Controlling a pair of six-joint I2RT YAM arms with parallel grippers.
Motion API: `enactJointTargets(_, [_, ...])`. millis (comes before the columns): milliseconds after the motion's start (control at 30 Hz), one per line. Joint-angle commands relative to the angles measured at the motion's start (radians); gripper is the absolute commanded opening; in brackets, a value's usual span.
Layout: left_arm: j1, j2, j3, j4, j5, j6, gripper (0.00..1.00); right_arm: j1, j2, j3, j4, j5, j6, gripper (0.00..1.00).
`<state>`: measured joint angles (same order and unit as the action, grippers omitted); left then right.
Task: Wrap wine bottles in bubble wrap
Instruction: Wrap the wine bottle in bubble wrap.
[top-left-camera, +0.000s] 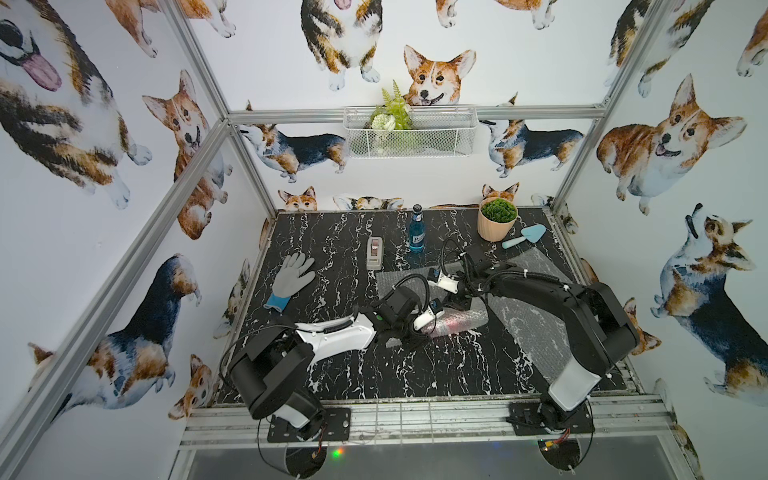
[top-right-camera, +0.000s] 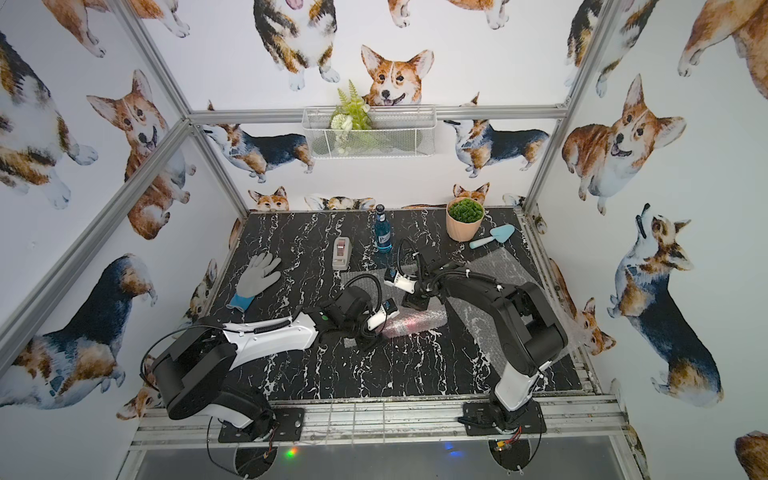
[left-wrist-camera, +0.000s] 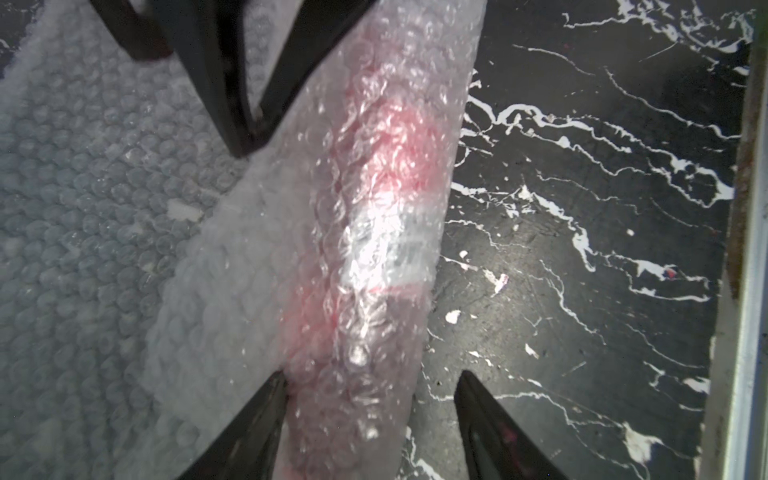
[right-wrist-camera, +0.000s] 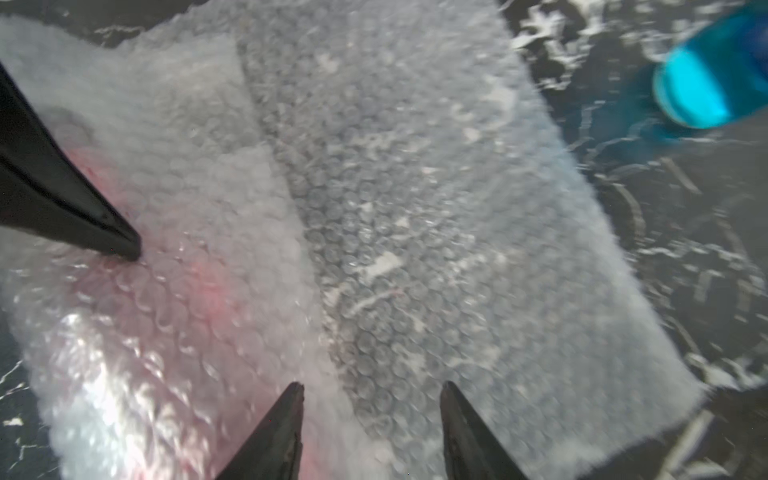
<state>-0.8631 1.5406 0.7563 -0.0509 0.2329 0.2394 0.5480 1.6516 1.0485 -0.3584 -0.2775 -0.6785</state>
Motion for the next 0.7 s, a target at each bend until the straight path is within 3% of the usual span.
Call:
enactJointTargets(0, [0.012, 0.020, 0.016, -0.056, 0.027, 0.002, 0.65, -0.036, -0.122, -0.063, 0.093, 0.042, 0.004, 0.60])
enactJointTargets(167, [0.022, 0.036, 0.031, -0.067, 0.040, 0.002, 0.65, -0.070, -0.269, -0.086, -0.026, 0.030, -0.039, 0.63])
enactJointTargets(300, [0.032, 0.028, 0.031, -0.069, 0.049, 0.000, 0.65, -0.066, -0.419, -0.127, -0.146, -0.082, -0.073, 0.69])
enactJointTargets(433, [0.038, 0.032, 0.031, -0.067, 0.067, 0.004, 0.65, -0.034, -0.589, -0.279, -0.113, -0.090, -0.183, 0.70])
enactJointTargets(667, [0.042, 0.013, 0.031, -0.070, 0.070, 0.008, 0.65, 0.084, -0.649, -0.487, 0.083, 0.023, -0.337, 0.72])
